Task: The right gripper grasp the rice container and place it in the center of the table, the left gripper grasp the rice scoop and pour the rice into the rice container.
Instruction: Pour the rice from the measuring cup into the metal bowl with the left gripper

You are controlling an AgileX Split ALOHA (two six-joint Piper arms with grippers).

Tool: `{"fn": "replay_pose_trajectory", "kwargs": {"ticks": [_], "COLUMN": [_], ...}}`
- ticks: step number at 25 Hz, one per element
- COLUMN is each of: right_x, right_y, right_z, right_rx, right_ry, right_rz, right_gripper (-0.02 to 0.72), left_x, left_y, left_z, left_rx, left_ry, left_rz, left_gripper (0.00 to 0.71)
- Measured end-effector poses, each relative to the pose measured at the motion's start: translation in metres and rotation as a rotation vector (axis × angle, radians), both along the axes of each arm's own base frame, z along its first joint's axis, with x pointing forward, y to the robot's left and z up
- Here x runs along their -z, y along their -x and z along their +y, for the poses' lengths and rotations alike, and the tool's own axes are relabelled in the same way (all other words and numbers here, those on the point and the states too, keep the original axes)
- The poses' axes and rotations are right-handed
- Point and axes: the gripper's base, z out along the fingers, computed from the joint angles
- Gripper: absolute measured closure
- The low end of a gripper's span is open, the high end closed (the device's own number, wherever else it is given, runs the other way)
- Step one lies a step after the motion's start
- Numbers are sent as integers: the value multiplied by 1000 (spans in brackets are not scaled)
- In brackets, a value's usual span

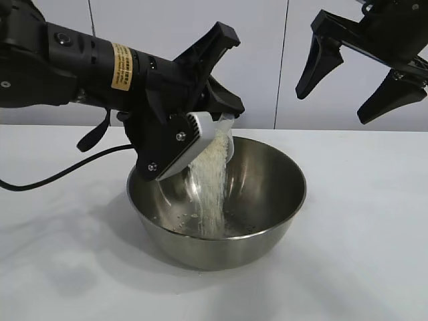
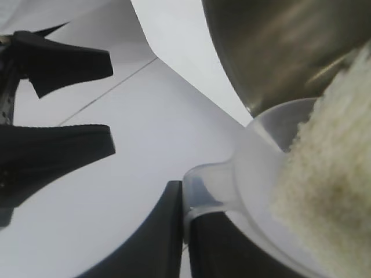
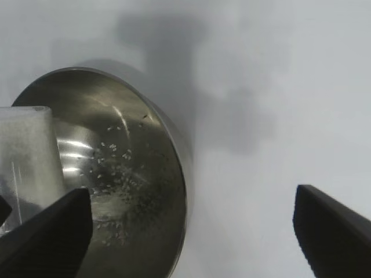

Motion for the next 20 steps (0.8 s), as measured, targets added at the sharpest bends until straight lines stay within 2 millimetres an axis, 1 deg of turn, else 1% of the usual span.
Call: {"fn": "replay_pose_trajectory", "kwargs": {"ticks": [5,10,20], "right_x": [0,0,0], "right_y": [0,0,0], "right_z": [0,0,0], "right_rx": [-16,-21,-25], "right_ry": [6,9,10], "right_rz": [-5,-5,-4], "right_gripper": [52,52,52], "left_x": [-10,-7,-4], "left_y": [-3,0,1], "left_z": [-6,-6,-5], "left_rx": [71,143,173], "left_ry": [-37,-117,-168], "left_rz": [-92,-146,-171], "left_gripper": [704,704,704]}}
